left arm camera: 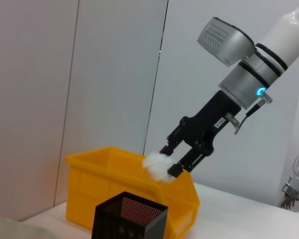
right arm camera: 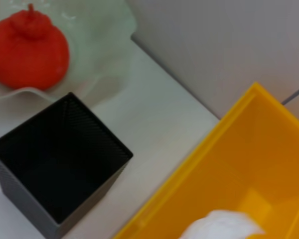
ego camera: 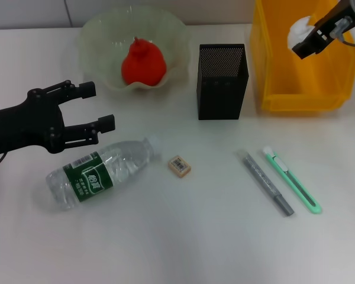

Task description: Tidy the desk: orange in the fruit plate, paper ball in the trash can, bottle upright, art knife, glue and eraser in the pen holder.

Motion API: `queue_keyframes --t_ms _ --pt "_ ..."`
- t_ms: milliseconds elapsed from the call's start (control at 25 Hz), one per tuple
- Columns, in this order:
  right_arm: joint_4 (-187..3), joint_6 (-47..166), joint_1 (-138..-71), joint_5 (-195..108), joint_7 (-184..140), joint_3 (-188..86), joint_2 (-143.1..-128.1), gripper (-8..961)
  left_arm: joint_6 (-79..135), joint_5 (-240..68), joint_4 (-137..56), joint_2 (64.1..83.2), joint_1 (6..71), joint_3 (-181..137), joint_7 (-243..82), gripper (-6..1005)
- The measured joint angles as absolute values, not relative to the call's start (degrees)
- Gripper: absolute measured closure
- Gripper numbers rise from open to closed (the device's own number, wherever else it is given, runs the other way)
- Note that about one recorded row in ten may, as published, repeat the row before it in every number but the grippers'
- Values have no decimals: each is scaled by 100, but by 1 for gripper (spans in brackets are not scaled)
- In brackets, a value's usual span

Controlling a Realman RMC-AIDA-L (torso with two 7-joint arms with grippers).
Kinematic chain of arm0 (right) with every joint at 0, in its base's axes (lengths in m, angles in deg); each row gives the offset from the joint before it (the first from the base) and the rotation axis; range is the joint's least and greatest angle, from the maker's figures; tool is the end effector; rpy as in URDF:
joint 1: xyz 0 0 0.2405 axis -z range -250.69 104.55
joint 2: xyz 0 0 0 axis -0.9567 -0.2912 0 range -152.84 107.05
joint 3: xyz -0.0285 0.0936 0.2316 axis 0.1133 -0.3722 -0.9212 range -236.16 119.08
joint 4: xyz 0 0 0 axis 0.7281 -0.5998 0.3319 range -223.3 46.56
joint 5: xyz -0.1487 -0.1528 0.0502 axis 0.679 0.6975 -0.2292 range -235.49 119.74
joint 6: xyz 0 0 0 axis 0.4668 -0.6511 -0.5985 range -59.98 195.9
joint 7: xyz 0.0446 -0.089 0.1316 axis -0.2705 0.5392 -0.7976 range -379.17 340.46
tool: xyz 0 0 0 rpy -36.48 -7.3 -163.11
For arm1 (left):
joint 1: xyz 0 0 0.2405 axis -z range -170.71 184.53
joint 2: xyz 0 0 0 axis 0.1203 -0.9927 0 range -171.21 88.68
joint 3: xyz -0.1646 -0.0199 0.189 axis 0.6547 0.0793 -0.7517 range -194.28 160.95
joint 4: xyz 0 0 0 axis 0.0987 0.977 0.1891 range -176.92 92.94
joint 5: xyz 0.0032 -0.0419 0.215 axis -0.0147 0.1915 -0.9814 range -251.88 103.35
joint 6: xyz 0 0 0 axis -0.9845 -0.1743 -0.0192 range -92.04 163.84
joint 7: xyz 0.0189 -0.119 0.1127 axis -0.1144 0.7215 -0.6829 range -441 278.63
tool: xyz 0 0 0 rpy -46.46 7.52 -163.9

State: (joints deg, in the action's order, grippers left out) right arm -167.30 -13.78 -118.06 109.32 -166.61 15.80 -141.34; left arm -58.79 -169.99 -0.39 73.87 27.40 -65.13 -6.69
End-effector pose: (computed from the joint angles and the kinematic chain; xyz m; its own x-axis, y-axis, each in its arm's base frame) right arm 0.1414 0.4379 0.0428 0.8123 -0.5533 0.1843 -0.2655 -0.6322 -0.7279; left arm -0.2664 0.3147 0.0275 0.7485 0.2059 0.6304 0.4096 -0.8911 -0.1952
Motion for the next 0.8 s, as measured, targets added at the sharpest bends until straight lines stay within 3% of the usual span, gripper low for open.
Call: queue_keyframes --t_ms 200,440,800 --pt "-16673 -1018 -11537 10864 -16358 1345 -14192 338 -5821 -17406 304 7399 2866 -6471 -312 173" --pt "-16984 -1017 -10914 9505 -15300 443 -14208 220 -5714 -18064 1390 7494 3009 -6500 600 175" --pt "-17386 -2203 -9590 6802 -13113 -929 -14265 222 -5684 -20059 3483 7692 3536 -6974 2926 178"
